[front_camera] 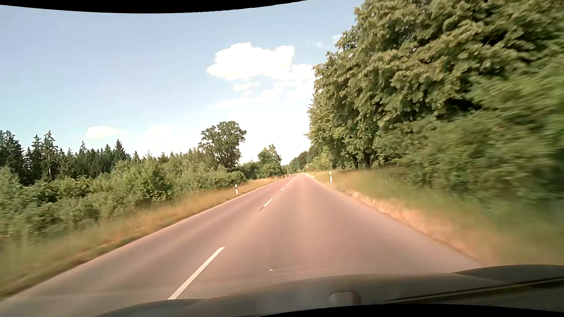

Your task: Follow the waypoints while adhering to traffic rules and regulations

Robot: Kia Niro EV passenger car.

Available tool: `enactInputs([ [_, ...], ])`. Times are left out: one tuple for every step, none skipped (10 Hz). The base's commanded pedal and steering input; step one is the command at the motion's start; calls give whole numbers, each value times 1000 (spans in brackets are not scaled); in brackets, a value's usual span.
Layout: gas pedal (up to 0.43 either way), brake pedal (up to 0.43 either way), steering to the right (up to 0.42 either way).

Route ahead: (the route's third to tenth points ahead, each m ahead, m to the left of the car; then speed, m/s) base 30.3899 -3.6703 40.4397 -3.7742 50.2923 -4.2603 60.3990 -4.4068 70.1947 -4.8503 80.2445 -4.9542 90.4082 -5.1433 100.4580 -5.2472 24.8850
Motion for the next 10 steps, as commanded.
enactInputs([
  [138, 6, -1],
  [138, 6, -1],
  [138, 6, -1],
  [138, 6, -2],
  [138, 6, -2],
  [138, 6, -2],
  [138, 6, -3],
  [138, 6, -3],
  [138, 6, -3],
  [138, 6, -3],
])
